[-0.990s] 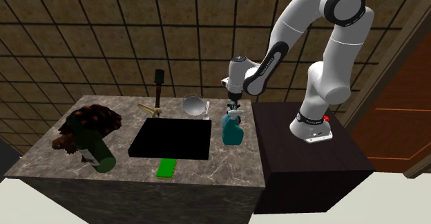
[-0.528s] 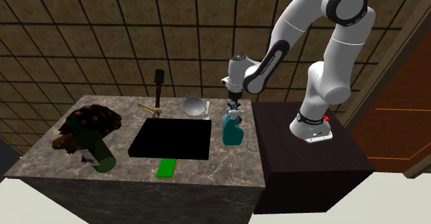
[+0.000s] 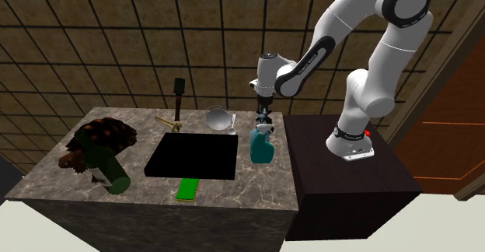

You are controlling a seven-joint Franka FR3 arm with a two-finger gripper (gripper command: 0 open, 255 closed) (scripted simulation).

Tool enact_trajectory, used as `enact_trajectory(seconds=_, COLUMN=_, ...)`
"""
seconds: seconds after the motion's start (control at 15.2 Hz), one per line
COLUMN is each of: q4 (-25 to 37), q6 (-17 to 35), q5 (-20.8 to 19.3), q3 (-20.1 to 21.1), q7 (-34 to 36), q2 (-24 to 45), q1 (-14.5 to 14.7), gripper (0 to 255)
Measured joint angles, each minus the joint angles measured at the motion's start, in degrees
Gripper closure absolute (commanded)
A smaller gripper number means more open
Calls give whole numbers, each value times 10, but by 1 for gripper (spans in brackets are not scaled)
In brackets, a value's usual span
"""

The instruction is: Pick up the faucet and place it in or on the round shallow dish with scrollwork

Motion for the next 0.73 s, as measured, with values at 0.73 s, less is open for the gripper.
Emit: enact_trajectory(seconds=0.73, q4=22, q6=-107, q5=-11, q3=4, q7=8, q2=-85, q1=-4, gripper=255)
